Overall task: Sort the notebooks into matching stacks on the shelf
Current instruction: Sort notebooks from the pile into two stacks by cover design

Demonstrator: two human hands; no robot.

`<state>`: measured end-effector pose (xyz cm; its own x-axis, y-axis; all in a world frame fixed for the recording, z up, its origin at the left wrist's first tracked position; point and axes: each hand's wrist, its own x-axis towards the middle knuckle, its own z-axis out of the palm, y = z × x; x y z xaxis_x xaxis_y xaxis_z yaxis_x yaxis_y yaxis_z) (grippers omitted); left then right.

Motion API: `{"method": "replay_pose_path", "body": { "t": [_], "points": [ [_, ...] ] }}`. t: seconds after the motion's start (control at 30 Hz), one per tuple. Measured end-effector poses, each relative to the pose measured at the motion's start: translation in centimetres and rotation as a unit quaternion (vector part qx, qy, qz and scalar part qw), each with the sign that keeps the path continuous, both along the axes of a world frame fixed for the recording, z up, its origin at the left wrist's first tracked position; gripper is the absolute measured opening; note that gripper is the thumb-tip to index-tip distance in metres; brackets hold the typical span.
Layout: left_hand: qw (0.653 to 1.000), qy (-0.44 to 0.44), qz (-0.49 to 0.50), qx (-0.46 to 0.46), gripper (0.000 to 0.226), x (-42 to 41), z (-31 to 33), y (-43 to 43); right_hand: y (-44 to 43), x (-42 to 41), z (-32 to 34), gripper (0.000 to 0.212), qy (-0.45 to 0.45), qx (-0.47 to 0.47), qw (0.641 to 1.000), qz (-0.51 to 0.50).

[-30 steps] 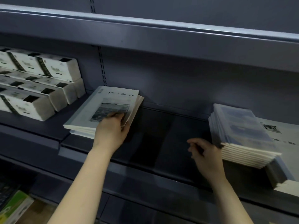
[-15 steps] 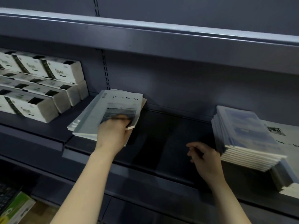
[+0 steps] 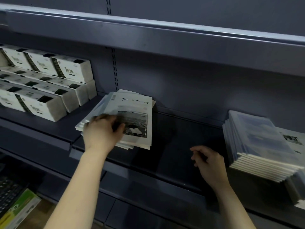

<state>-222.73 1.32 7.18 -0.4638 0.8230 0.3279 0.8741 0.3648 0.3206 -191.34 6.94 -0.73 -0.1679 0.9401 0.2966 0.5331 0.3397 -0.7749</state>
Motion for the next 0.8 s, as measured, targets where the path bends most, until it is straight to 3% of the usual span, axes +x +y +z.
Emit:
{"method": "replay_pose_path", "body": {
  "t": [0.2, 0.3, 0.5, 0.7, 0.8],
  "points": [
    [0.981, -0.1, 0.141, -0.087, 0.08, -2.5, 0.8, -0.4, 0.3, -0.5, 0.0, 0.032, 0.0, -0.012, 1.0, 0.006],
    [0.981, -0.127, 0.133, -0.062, 0.072, -2.8, 1.2, 0.0, 0.4, -0.6, 0.0, 0.033, 0.004, -0.02, 1.0, 0.01],
    [0.983, -0.16, 0.016, 0.084, 0.055, -2.1, 1.5, 0.7, 0.2, -0.1, 0.3, 0.035, 0.011, -0.026, 1.0, 0.01],
    [0.955, -0.205, -0.09, 0.193, 0.033, 0.5, 0.9, 1.0, 0.0, 1.1, 0.8, 0.028, 0.041, -0.036, 0.998, 0.007],
    [0.924, -0.29, -0.114, 0.219, 0.032, 2.3, 0.3, 1.5, -0.1, 1.5, 1.3, 0.027, 0.061, -0.061, 0.996, 0.016]
  ]
}}
